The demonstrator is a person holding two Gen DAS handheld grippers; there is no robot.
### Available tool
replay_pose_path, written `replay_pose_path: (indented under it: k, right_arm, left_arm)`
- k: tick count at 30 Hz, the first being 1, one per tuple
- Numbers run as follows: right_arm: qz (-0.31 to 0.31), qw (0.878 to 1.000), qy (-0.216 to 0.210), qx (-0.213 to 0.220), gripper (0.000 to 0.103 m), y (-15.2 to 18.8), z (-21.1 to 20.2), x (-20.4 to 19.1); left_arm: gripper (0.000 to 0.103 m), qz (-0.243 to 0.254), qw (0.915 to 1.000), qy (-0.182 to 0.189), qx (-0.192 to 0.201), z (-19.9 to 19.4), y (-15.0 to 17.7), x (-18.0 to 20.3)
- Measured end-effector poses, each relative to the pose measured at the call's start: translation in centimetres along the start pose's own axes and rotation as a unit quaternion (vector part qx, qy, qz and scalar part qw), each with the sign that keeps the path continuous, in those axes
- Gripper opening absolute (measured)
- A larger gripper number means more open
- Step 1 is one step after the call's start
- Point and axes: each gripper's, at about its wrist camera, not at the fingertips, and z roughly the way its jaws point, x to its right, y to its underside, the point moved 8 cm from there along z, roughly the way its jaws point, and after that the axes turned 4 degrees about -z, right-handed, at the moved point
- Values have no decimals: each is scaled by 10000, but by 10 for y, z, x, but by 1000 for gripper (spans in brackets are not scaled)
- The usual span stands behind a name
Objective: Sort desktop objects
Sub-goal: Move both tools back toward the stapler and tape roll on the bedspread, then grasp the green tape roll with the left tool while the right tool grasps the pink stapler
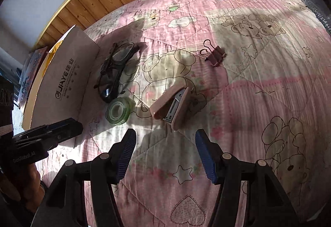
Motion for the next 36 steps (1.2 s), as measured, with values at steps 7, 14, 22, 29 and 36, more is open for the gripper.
replay_pose_path:
  k: [7,14,22,29,36]
  right_arm:
    - [-76,9995,232,-217,61,-20,43,-3]
    - [338,9987,378,4,53,-13,27,35]
    - [1166,9875,880,595,53,-13,-28,94]
    - [463,9960,673,364,53,-14,-8,62]
    - [-97,9937,1109,110,33,-11,17,51]
  left_arm:
    - [50,-189,9997,-72,-143,40,-11,4]
    - [50,-243,9994,-59,247,43,-14,17]
    - [50,-130,9995,37,301,46,-9,30]
    - [52,-324,9985,121,416,50,-14,28]
    - [49,57,9987,23,506,48,-9,32]
